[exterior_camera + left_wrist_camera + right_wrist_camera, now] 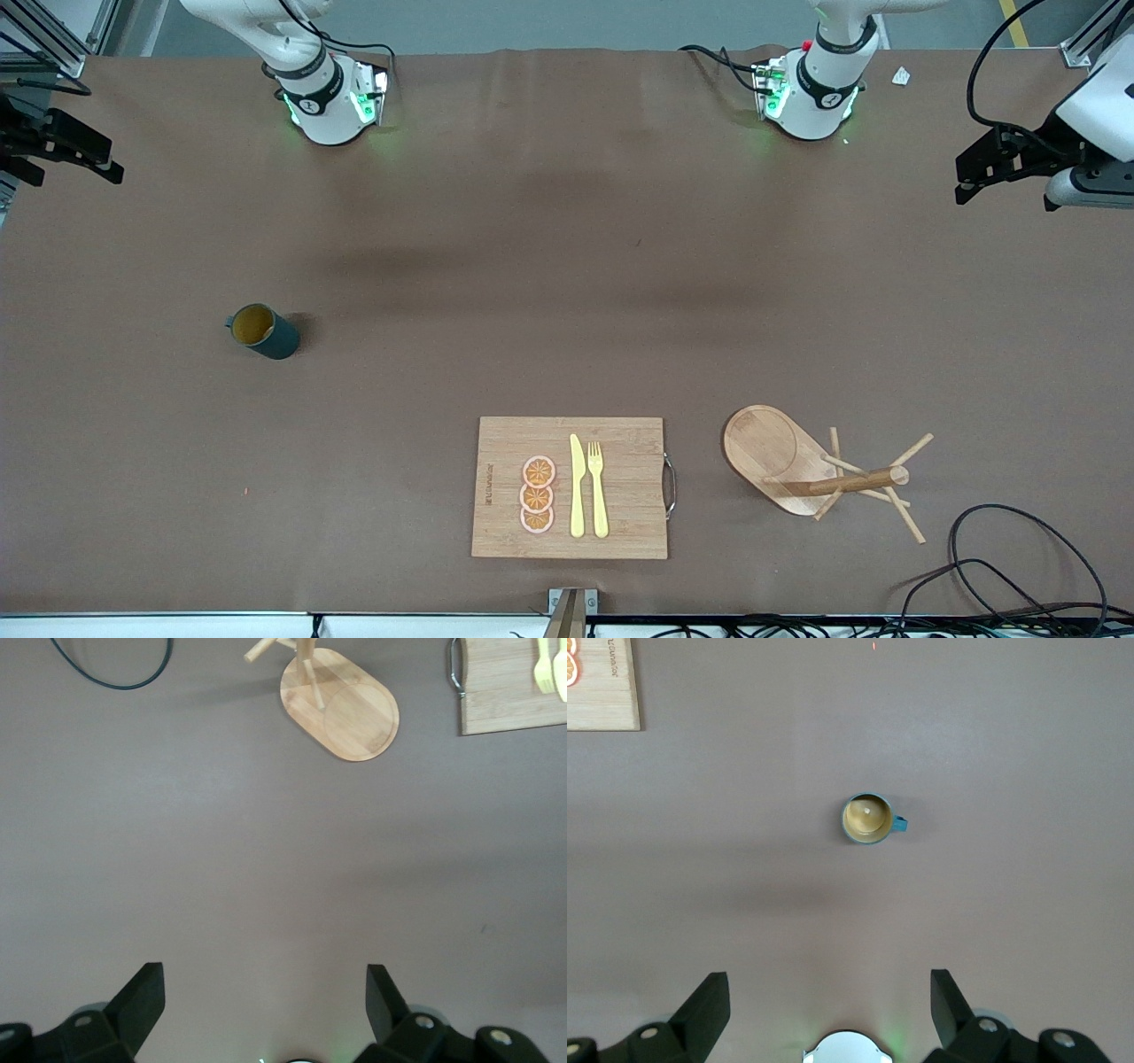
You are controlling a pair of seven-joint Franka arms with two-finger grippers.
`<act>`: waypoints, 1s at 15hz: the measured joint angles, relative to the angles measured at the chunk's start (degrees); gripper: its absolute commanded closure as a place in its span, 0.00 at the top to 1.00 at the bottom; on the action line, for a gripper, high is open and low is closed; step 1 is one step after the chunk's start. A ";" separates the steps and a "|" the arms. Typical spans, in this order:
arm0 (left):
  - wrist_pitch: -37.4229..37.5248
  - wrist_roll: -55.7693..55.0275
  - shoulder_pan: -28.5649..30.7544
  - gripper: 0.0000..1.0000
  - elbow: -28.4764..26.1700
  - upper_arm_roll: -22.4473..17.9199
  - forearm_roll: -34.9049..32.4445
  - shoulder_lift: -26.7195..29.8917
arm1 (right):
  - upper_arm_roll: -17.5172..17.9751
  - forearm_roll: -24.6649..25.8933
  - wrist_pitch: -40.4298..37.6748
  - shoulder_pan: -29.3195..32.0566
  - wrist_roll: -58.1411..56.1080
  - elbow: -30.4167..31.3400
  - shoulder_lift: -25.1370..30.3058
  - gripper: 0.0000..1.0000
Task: Pass cup and hang on rack
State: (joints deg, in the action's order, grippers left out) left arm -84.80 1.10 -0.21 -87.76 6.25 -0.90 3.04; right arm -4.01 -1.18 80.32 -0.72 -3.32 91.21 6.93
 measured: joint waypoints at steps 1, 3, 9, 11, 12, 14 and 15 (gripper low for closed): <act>0.00 0.00 0.00 1.00 0.04 0.01 0.26 0.00 | 0.00 0.00 0.00 0.00 0.00 0.00 0.00 1.00; 0.00 0.00 0.00 1.00 0.09 0.03 0.56 0.00 | 0.00 0.00 0.00 0.00 0.00 -0.01 0.00 1.00; 0.00 -0.01 0.01 1.00 0.34 0.05 0.57 0.00 | 0.06 0.01 0.00 -0.28 0.00 -0.06 0.00 1.00; 0.01 0.00 0.01 1.00 0.34 0.05 0.57 0.00 | 0.06 0.02 0.14 -0.29 0.00 -0.17 0.00 1.00; 0.20 0.00 0.01 1.00 0.34 0.05 0.58 0.00 | 0.02 0.05 0.22 -0.28 0.02 -0.25 -0.03 1.00; 0.78 0.00 -0.03 1.00 0.32 0.07 0.58 -0.03 | -0.24 0.04 0.62 -0.25 0.09 -0.25 -0.60 1.00; 0.86 0.00 -0.09 1.00 0.31 0.08 0.58 -0.08 | -0.40 0.04 1.07 -0.23 0.10 -0.24 -1.34 1.00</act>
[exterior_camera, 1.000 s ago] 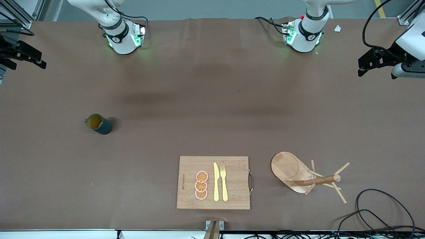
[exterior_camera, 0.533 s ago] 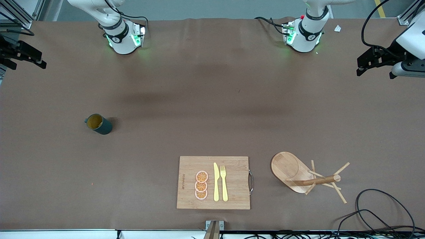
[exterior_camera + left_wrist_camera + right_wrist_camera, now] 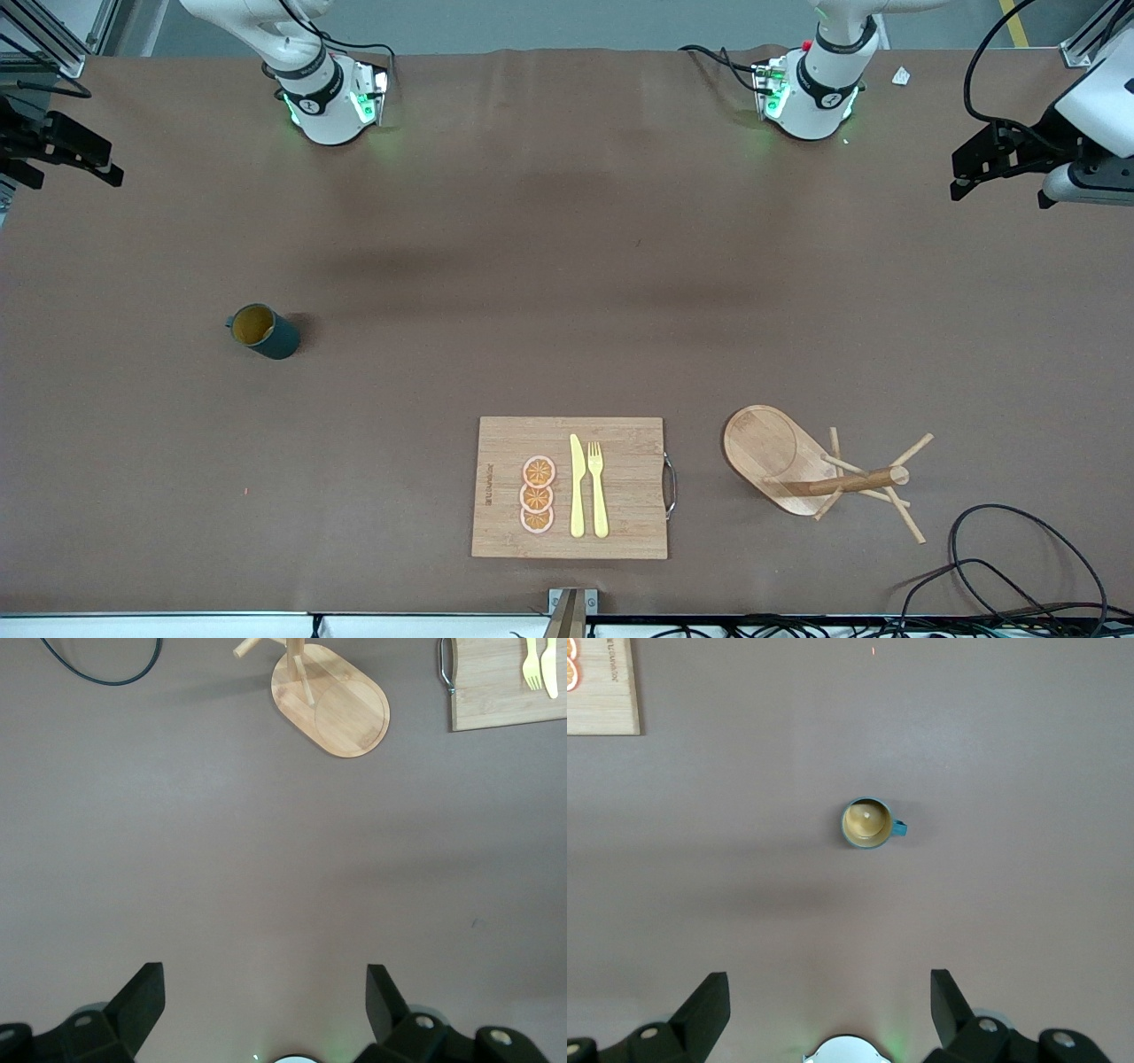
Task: Pass cup and hang on rack
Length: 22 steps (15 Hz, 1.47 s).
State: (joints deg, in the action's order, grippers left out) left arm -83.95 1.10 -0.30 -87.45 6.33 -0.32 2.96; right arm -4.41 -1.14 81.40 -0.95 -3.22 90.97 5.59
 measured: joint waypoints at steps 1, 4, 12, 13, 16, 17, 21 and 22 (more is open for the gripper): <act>0.03 0.00 -0.08 1.00 -0.01 0.00 0.00 -0.06 | -0.10 0.00 0.83 0.03 0.00 0.01 -1.04 1.00; 0.04 -0.02 -0.13 1.00 -0.02 0.01 0.00 -0.13 | -0.05 0.02 4.29 -0.02 -0.08 0.08 -5.67 1.00; 0.07 -0.09 -0.13 1.00 -0.05 0.00 0.00 -0.20 | 0.07 0.00 19.44 -0.55 -15.36 11.94 -11.49 1.00; 0.05 -0.10 -0.12 1.00 -0.05 0.00 0.00 -0.25 | 0.01 0.00 22.65 -0.30 -18.88 14.60 -11.52 1.00; -0.01 -0.10 -0.09 1.00 -0.05 0.00 0.00 -0.45 | -0.11 -0.01 32.12 0.59 -29.87 21.87 -12.10 1.00; -0.03 -0.11 -0.05 1.00 -0.05 -0.01 0.00 -0.50 | -0.13 -0.01 34.25 1.18 -32.84 23.43 -12.85 1.00; -0.03 -0.11 0.16 1.00 -0.04 -0.03 0.00 -0.55 | -0.25 -0.01 39.62 4.01 -39.12 25.15 -19.07 1.00; -0.03 -0.11 0.17 1.00 -0.03 -0.04 0.00 -0.55 | -0.25 -0.01 40.57 4.40 -39.45 25.18 -20.69 1.00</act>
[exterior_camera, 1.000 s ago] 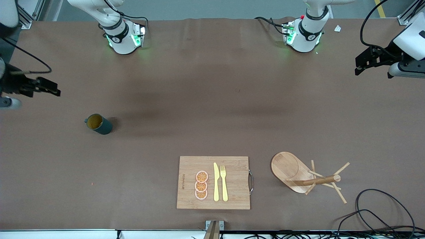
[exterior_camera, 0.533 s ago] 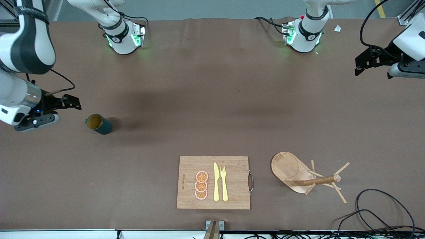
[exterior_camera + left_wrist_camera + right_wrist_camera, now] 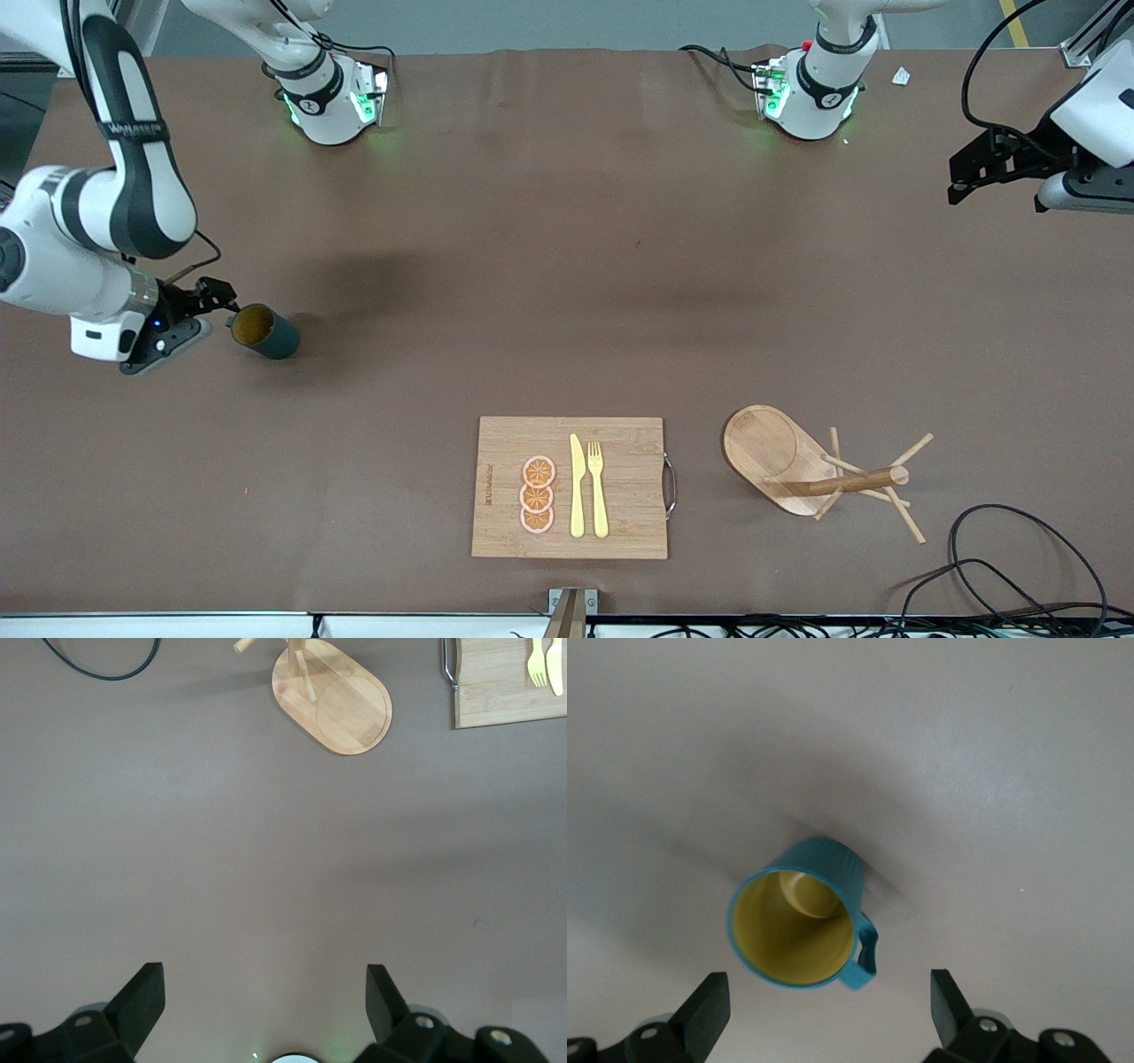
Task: Pass cup and hang on rack
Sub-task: 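Reach the right gripper to the teal mug and grasp its rim, then lift the teal mug with the right gripper toward the table middle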
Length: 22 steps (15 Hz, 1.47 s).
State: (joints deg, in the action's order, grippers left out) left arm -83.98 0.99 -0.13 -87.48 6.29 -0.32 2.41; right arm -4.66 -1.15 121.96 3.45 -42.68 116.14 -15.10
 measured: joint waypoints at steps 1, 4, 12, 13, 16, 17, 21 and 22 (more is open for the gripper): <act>0.00 0.00 0.02 1.00 0.01 0.00 0.00 0.00 | 0.00 0.00 0.82 0.21 -0.50 0.01 -1.41 1.00; 0.00 0.00 0.06 1.00 0.02 -0.15 0.00 0.00 | 0.00 0.00 3.59 0.36 -1.19 0.75 -3.89 0.92; 0.00 0.00 0.07 1.00 0.03 -0.25 0.00 -0.06 | 0.28 0.00 12.19 0.35 -1.68 7.05 -4.72 0.05; 0.00 0.00 0.07 1.00 0.03 -0.24 0.00 -0.07 | 0.30 0.00 12.19 0.35 -1.68 7.05 -4.74 0.01; 0.00 0.00 0.07 1.00 0.03 -0.24 0.00 -0.11 | 0.36 -0.01 12.18 0.31 -1.69 7.05 -4.74 0.00; 0.00 0.00 0.06 1.00 0.03 -0.24 0.00 -0.14 | 0.42 -0.01 12.00 0.18 -1.69 7.03 -4.74 0.00; 0.00 0.00 0.02 1.00 0.03 -0.23 0.00 -0.45 | 0.81 -0.04 7.31 -2.43 -1.66 5.02 -3.87 0.00; 0.00 0.00 0.02 1.00 0.03 -0.23 0.00 -0.48 | 0.85 -0.17 6.15 -3.43 -1.61 4.48 -3.12 0.00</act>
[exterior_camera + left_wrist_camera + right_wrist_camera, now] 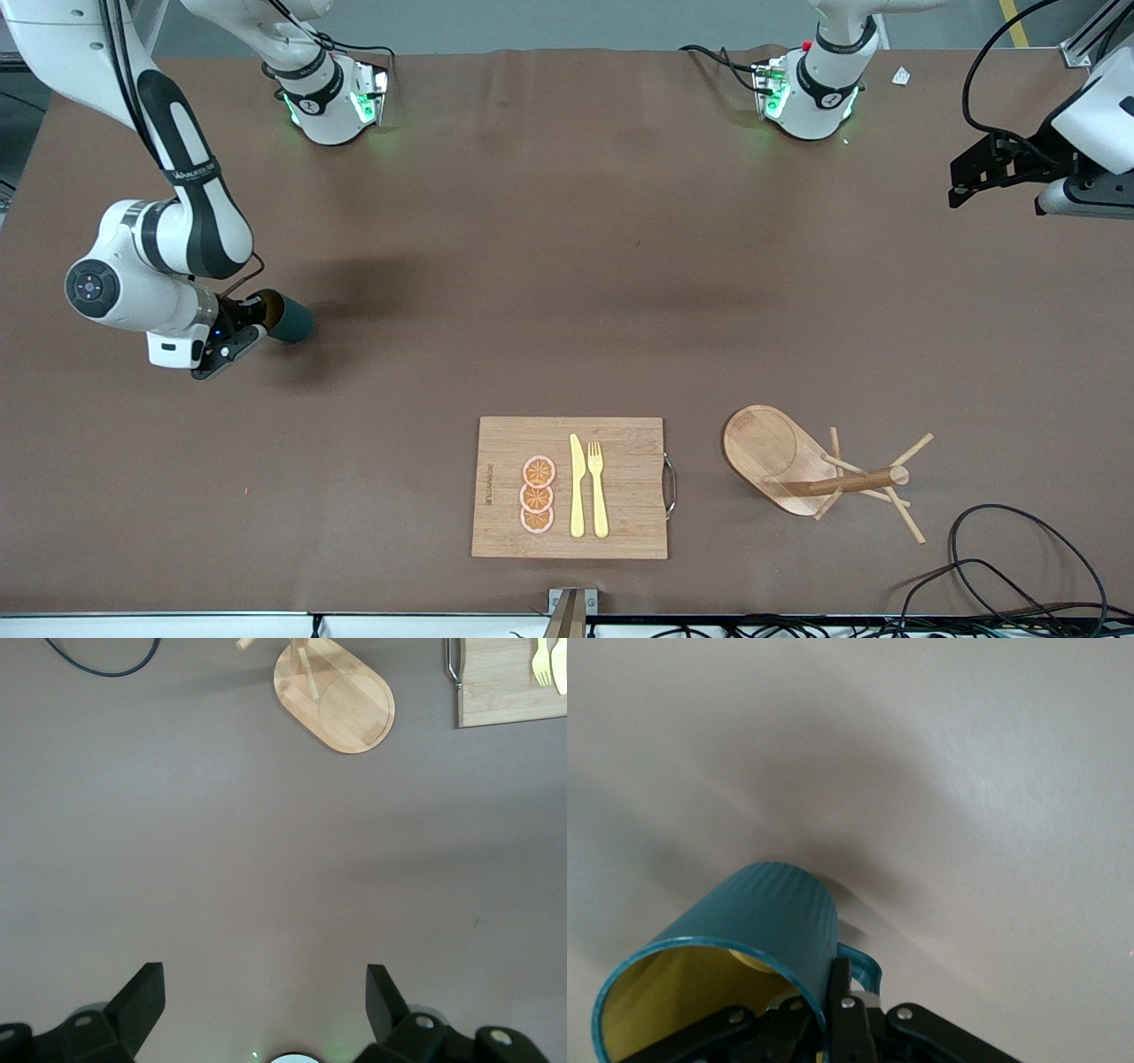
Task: Pass cup and hang on rack
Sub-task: 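Lift the teal mug with the right gripper toward the table middle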
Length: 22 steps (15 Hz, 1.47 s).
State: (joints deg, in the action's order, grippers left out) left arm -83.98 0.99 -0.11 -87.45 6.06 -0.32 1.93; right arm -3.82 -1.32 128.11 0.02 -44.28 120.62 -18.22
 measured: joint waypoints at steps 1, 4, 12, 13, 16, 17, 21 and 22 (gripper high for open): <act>0.00 0.00 0.00 1.00 0.00 0.00 0.00 0.00 | 0.06 -0.44 -1.16 -1.09 0.35 -0.33 0.93 0.00; 0.00 -0.01 0.01 1.00 0.05 0.00 0.00 0.00 | 0.23 -2.04 -5.19 -5.66 6.76 -0.48 4.15 0.00; 0.00 -0.03 0.03 1.00 0.39 -0.11 0.00 0.01 | 0.75 -3.68 -2.07 -27.91 42.24 -1.87 6.41 0.00; 0.00 -0.03 0.02 1.00 0.39 -0.10 0.00 0.00 | 0.77 -4.59 -1.72 -30.49 46.03 -3.35 5.54 0.00; 0.00 -0.03 0.00 1.00 0.40 -0.08 0.00 0.01 | 0.74 -6.16 -1.34 -36.35 55.08 -10.47 0.13 0.00; 0.00 -0.03 -0.01 1.00 0.40 -0.05 0.00 0.01 | 0.73 -6.28 -1.19 -37.86 57.96 -13.22 -2.17 0.00; 0.00 -0.03 -0.09 1.00 0.40 0.10 0.00 0.00 | 0.65 -6.32 -1.04 -42.75 67.91 -24.30 -11.85 0.00; 0.00 -0.03 -0.15 1.00 0.39 0.21 0.00 0.00 | 0.63 -6.32 -1.04 -43.61 69.51 -26.84 -14.27 0.00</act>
State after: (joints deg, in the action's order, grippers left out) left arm -83.98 0.96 -0.26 -87.06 6.27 -0.31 1.93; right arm -3.19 -7.63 127.07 -43.59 25.23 93.78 -32.49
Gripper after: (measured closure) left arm 0.000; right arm 0.956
